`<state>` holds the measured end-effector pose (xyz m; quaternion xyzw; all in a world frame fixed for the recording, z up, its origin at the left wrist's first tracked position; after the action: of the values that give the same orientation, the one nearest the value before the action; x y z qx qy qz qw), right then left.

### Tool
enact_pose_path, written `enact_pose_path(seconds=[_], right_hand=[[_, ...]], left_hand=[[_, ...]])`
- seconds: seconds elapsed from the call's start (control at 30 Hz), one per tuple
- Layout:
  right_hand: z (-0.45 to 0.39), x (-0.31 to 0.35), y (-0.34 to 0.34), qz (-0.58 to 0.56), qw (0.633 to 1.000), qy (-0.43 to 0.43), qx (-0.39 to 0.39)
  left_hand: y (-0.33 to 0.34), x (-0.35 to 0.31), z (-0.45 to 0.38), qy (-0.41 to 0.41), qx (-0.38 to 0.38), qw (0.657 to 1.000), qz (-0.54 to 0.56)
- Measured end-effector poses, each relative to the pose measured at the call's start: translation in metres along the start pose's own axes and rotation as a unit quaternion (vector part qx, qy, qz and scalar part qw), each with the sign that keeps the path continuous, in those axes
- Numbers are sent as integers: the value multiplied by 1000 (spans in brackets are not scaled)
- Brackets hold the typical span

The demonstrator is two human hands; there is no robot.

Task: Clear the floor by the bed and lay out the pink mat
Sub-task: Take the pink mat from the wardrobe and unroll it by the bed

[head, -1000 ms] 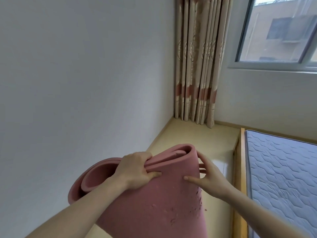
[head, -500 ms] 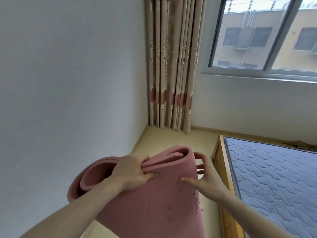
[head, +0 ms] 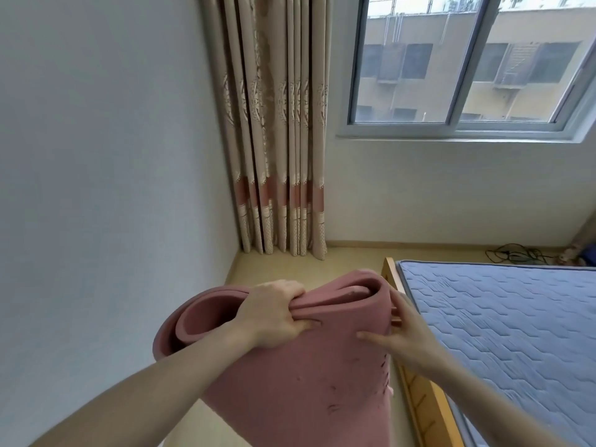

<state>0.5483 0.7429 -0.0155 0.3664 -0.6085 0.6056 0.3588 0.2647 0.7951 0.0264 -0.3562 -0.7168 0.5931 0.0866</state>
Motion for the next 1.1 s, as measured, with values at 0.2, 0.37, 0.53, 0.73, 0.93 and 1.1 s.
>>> enact_pose_path(seconds=[0.2,0.37,0.53,0.73,0.93,1.1], right_hand=[[-106,-28,-46,35,999,10,27],[-189,-43,-85,79,992,21,91],[-246,-33,-94,126,983,0,135],[-294,-30,-82,173,982,-24,74],[-344,-37,-42,193,981,8,-1],[-392,-48,7,283,959,28,-18]], left_hand=[[26,39,-97,15,-6,1000,4],[34,62,-161,22,-22,999,8],[39,87,-203,24,-47,998,28],[53,132,-254,12,-20,999,39],[72,192,-304,-14,17,999,50],[87,229,-341,66,47,996,39]])
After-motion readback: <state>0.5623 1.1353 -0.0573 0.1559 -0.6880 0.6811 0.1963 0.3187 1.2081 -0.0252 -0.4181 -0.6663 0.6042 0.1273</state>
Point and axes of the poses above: each hand's wrist, its own z-axis away from the middle knuckle, its own y-axis out of the palm, x = y × z, the point moved 1 cm from there along -z, towards the middle knuckle, and after that the axes turned 6 degrees about y, right-handed, at the moved point
